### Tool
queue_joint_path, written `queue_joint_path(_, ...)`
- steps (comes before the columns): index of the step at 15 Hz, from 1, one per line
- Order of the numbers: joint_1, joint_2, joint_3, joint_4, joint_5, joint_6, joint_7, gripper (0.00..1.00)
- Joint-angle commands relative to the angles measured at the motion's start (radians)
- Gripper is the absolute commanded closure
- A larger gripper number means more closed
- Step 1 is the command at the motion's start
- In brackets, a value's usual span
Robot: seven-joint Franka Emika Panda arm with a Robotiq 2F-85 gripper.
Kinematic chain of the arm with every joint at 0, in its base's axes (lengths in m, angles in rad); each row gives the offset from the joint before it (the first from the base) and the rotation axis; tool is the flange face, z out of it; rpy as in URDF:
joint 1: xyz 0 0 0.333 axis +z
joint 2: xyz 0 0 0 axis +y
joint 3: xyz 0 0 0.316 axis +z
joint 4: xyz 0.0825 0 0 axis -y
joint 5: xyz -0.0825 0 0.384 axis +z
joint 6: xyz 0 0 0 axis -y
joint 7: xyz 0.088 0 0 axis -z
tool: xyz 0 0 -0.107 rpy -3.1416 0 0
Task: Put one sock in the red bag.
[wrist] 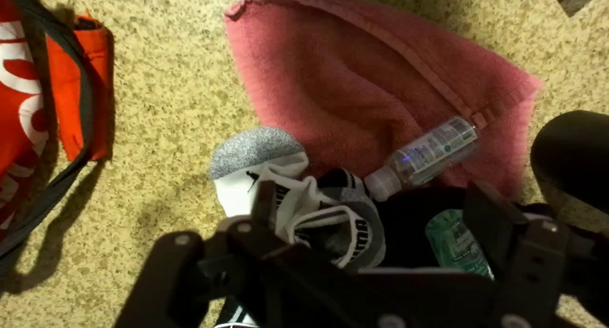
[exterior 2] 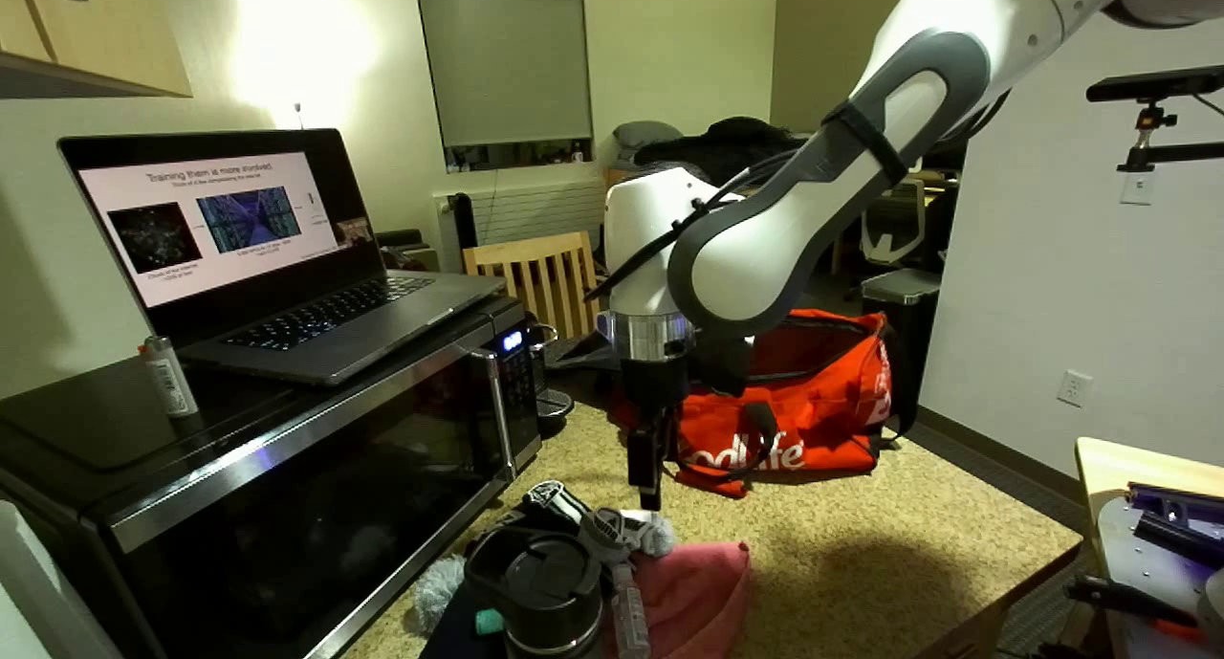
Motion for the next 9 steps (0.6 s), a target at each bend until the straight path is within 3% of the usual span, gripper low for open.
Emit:
queue_joint_path(1,0.007,0.028,-0.004,0.019,-0.014,0.042,0.014,0.0)
queue_joint_path(9,0.044,0.114,-0.012,0.109,-0.036,0.083,0.021,0.0)
